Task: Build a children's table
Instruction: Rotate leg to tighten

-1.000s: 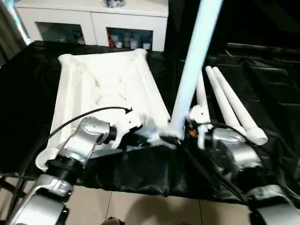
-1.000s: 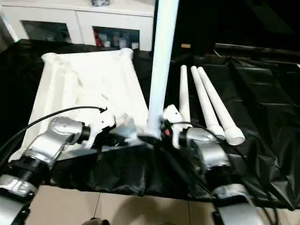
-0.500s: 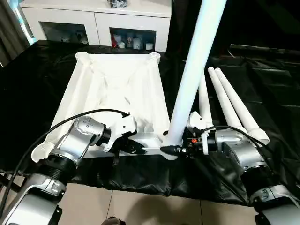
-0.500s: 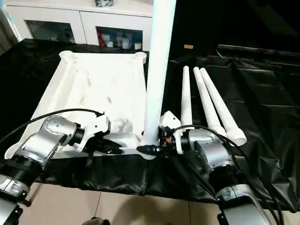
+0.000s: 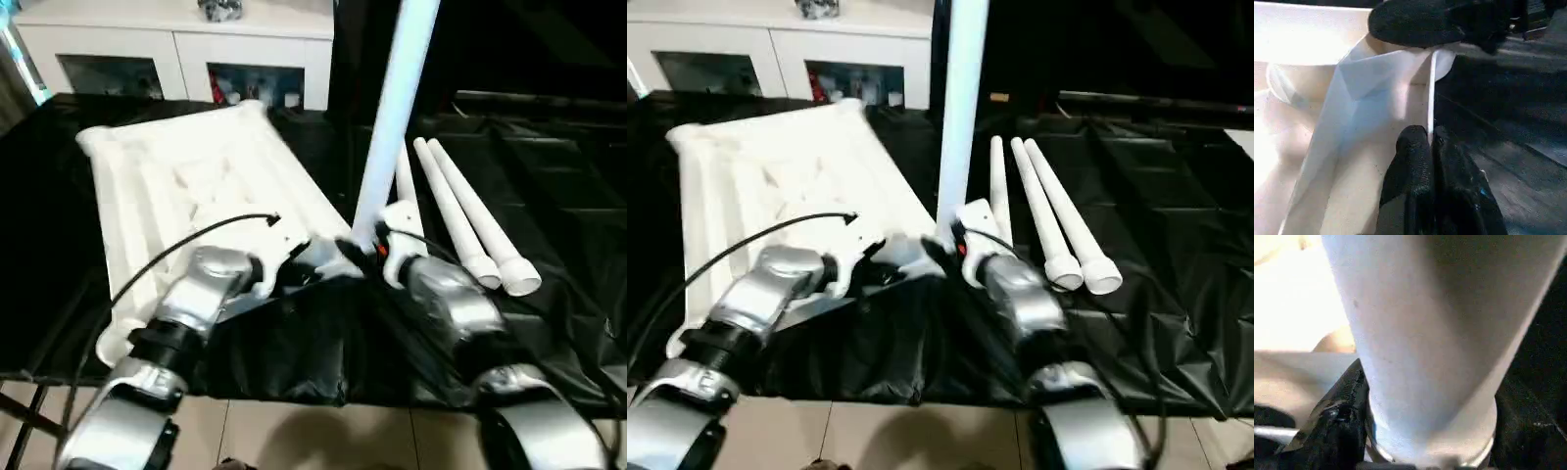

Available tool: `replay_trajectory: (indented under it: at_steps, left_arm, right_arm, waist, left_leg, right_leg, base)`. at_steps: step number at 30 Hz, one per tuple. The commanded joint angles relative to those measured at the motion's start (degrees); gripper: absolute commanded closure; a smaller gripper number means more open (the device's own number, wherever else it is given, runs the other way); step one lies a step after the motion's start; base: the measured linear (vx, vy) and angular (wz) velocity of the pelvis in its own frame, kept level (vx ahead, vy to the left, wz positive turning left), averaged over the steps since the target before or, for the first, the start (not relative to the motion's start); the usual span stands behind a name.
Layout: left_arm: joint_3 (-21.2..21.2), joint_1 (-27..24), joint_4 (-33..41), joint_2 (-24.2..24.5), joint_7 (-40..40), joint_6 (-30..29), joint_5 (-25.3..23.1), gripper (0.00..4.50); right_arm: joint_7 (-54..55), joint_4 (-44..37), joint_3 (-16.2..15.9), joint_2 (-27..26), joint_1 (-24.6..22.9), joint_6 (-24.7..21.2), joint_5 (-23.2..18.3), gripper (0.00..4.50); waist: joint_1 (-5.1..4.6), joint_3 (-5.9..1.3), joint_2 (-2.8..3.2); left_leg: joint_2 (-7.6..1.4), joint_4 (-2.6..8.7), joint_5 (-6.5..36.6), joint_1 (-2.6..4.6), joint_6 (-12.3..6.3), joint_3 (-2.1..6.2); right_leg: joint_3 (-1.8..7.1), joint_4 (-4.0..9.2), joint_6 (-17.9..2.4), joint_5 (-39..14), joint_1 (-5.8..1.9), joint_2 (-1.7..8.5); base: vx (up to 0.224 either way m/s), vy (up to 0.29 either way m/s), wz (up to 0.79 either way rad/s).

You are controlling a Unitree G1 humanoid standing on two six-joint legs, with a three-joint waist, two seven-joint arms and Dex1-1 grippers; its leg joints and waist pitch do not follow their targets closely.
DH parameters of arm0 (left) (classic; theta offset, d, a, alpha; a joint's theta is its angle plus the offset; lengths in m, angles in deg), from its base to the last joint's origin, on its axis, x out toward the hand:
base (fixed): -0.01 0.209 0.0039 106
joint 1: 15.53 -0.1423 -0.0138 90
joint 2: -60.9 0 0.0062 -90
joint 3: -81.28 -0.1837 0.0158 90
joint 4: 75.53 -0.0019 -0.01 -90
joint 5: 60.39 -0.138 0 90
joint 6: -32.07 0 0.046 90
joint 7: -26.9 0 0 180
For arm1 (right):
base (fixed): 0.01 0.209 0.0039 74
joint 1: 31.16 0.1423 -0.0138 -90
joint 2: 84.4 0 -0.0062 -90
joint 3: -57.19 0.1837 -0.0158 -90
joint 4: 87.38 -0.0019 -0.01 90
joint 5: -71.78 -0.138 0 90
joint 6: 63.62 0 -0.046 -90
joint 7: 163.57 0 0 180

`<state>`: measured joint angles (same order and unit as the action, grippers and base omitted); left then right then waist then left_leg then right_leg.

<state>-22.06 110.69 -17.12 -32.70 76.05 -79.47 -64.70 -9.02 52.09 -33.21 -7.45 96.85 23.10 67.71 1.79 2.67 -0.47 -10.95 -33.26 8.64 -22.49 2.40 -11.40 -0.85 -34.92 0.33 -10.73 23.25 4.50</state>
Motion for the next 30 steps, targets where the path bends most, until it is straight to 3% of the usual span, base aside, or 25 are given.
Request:
replay_trajectory:
  at_steps: [1,2,4,6,10,15,18,20,25,26,30]
  left_arm:
    - [-0.57,0.7,2.63,-3.52,-0.84,1.27,1.52,4.5]
    - [-1.11,0.52,3.12,-3.18,-0.26,1.36,1.47,4.5]
    - [-1.52,0.24,3.66,-2.62,0.68,1.49,1.36,4.5]
    - [-1.69,0.02,3.95,-1.97,1.46,1.52,1.28,4.5]
    - [-2.28,-0.76,4.68,0.12,4.21,2.85,1.51,4.5]
    - [-2.79,-1.45,5.7,2.08,8.33,4.42,2.58,4.5]
    - [-3.96,-2.36,7.33,4.28,14.88,6.93,4.06,4.5]
    - [-4.17,-2.42,7.56,4.87,16.67,7.04,4.58,4.5]
    - [-4.92,-2.32,6.54,6.95,20.75,7.91,4.5,4.5]
    - [-5.0,-2.31,6.4,7.22,21.24,8.04,4.46,4.5]
    - [-5.55,-2.05,5.33,8.92,24.17,9.13,4.09,4.5]
  right_arm:
    - [-2.6,1.68,-3.07,-4.22,-0.5,-0.83,-0.44,1.71]
    - [-3.34,2.02,-2.66,-4.49,-0.25,-0.28,-0.72,1.17]
    - [-4.14,1.99,-2.6,-4.26,-0.19,-0.17,-0.84,1.17]
    - [-4.75,1.97,-2.94,-3.67,-0.16,0.04,-0.52,0.76]
    - [-10.46,0.16,-3.98,-1.55,-1.08,0.54,-0.86,0.76]
    - [-19.45,-3.64,-5.63,1.18,-3.01,0.83,-1.72,0.76]
    - [-28.12,-8.03,-7.77,4.76,-5.07,0.61,-2.86,0.76]
    - [-32.29,-9.92,-8.9,6.57,-6.03,-0.06,-3.22,0.76]
    - [-42.58,-13.27,-11.59,10.83,-7.65,-1.21,-2.95,0.76]
    - [-43.59,-13.62,-11.89,11.28,-7.78,-1.36,-2.92,1.01]
    - [-46.78,-14.47,-13.47,12.85,-7.73,-1.62,-2.14,1.2]
  waist:
    - [0.01,-3.58,-0.17]
    - [0.12,-3.55,-0.07]
    - [0.08,-3.45,-0.11]
    - [0.03,-3.33,0.08]
    - [-0.12,-3.47,0.09]
    - [0.14,-3.58,-0.04]
    - [0.35,-3.47,-0.3]
    - [0.52,-3.4,-0.07]
    - [1.33,-3.33,-0.34]
    - [1.46,-3.29,-0.24]
    - [1.68,-3.33,-0.38]
  left_leg:
    - [-1.76,3.97,18.2,1.4,0.21,1.01]
    - [-1.76,3.97,17.29,1.4,-0.19,0.96]
    - [-1.75,3.98,17.51,1.37,-0.46,0.91]
    - [-1.84,4.15,19.1,1.51,0.06,1.01]
    - [-1.89,4.19,18.98,1.37,0.24,1.1]
    - [-1.87,3.9,15.6,1.28,-1.82,0.81]
    - [-2.04,3.92,15.99,1.33,-2.23,0.79]
    - [-2.14,4.0,16.46,1.55,-2.05,0.79]
    - [-2.23,4.06,17.31,1.55,-1.46,0.76]
    - [-2.28,4.05,17.52,1.61,-1.42,0.74]
    - [-2.27,4.01,16.86,1.64,-1.21,0.74]
  right_leg:
    - [1.32,4.69,-11.17,-13.47,-1.61,2.68]
    - [1.27,4.62,-11.49,-12.17,-1.67,2.63]
    - [1.23,4.68,-11.64,-12.62,-1.71,2.64]
    - [1.22,4.89,-11.35,-14.98,-1.57,2.65]
    - [1.25,4.7,-11.38,-13.85,-1.72,2.64]
    - [1.25,4.31,-12.92,-8.66,-2.04,2.56]
    - [1.23,4.42,-13.03,-9.53,-2.1,2.62]
    - [1.22,4.41,-13.26,-10.37,-1.89,2.57]
    - [1.19,4.42,-12.43,-12.77,-1.98,2.58]
    - [1.23,4.49,-12.44,-13.28,-1.83,2.68]
    - [1.22,4.4,-12.63,-12.97,-1.73,2.73]
  base:
    - [0.0,0.0,0.0]
    - [0.0,0.0,0.0]
    - [0.0,0.0,0.0]
    - [0.0,0.0,0.0]
    - [0.0,0.0,0.0]
    - [0.0,0.0,0.0]
    - [0.0,0.0,0.0]
    - [0.0,0.0,0.0]
    - [0.0,0.0,0.0]
    - [0.0,0.0,0.0]
    - [0.0,0.0,0.0]
